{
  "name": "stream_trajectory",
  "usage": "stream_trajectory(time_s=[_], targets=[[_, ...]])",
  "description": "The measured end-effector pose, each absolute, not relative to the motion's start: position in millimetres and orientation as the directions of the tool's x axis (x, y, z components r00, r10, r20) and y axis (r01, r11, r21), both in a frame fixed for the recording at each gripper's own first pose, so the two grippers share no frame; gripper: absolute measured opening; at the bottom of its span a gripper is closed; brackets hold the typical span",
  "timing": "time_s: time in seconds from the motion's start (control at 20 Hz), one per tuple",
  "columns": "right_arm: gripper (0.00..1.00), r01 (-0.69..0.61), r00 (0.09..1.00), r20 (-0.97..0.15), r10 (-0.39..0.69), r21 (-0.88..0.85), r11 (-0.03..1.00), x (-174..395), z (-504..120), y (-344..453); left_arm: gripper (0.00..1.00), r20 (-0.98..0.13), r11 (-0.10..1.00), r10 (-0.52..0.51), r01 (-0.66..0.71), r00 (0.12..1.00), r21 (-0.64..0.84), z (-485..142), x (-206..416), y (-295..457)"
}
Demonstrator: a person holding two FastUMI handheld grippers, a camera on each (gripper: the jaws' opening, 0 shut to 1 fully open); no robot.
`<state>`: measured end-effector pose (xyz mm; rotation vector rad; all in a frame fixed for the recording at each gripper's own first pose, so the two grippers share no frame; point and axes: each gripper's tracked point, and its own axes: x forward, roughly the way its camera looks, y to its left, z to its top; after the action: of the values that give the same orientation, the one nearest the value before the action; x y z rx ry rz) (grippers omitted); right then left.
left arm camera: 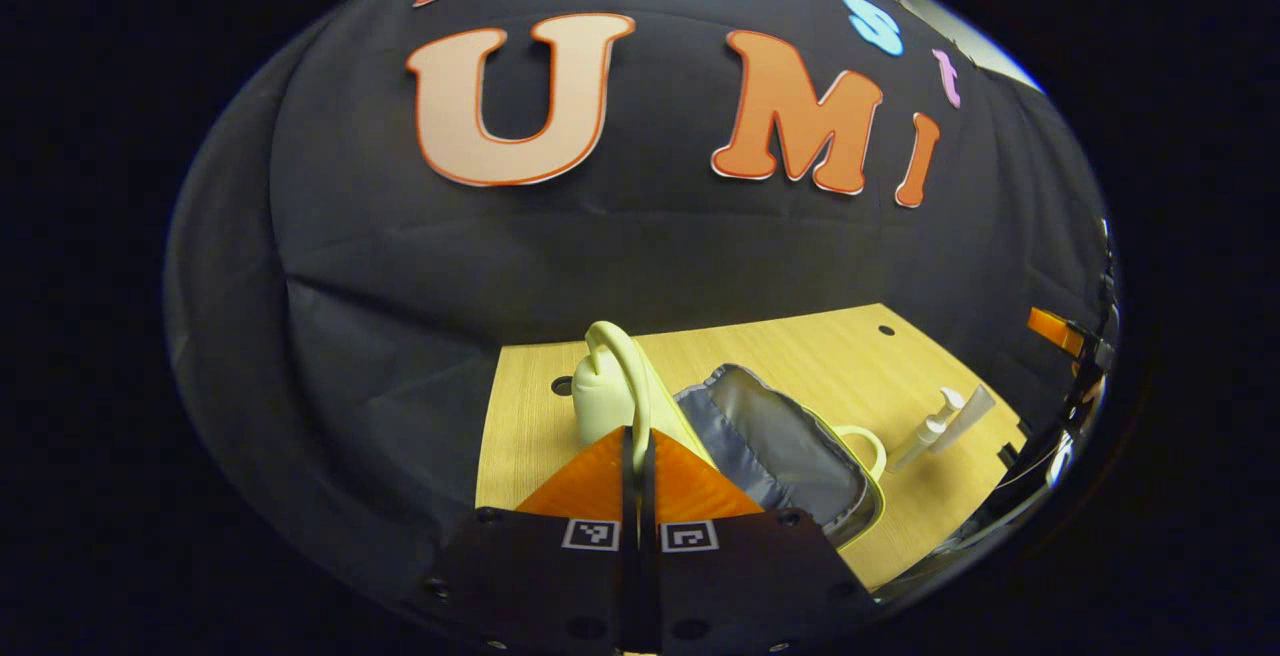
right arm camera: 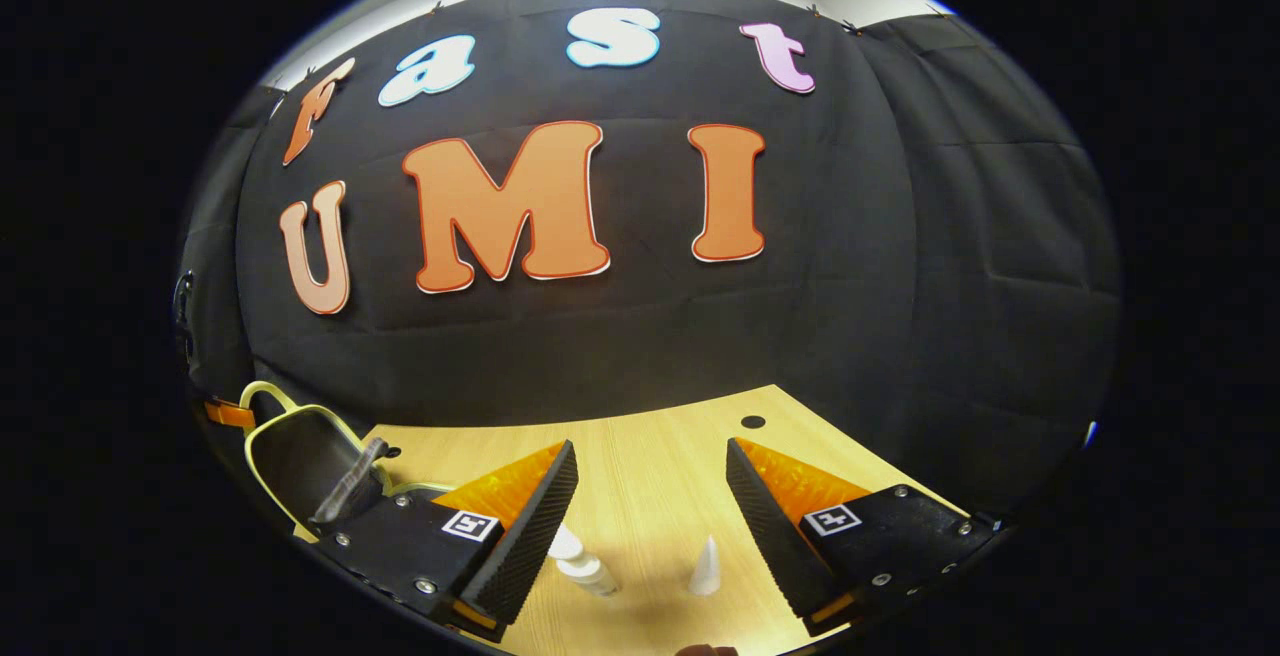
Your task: First open the suitcase, pack the skin care products into it, and then close the suitcase.
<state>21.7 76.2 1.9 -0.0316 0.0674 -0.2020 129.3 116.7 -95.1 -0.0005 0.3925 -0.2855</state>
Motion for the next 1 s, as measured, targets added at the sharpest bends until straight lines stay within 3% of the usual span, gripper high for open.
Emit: stream_trajectory(time_s=[0.35,0.8,0.95,1.0], targets=[[0.95,0.226,0.972,-0.045,-0.229,-0.060,0.972,17.9,5.4,107.7,0.01,-0.384,0.924,-0.320,0.196,0.866,-0.328,-150.1,134.6,155.8],[0.95,0.225,0.968,-0.091,-0.233,-0.087,0.971,22.4,-14.9,110.9,0.01,-0.468,0.756,-0.265,-0.120,0.843,-0.644,-226.7,130.8,184.3],[0.95,0.225,0.968,-0.095,-0.233,-0.088,0.970,24.5,-16.8,103.0,0.17,-0.509,0.760,-0.162,-0.223,0.845,-0.611,-232.7,126.9,204.9],[0.95,0.229,0.967,-0.097,-0.237,-0.087,0.969,24.2,-18.1,97.7,0.18,-0.494,0.765,-0.134,-0.227,0.859,-0.602,-225.8,128.7,205.4]])
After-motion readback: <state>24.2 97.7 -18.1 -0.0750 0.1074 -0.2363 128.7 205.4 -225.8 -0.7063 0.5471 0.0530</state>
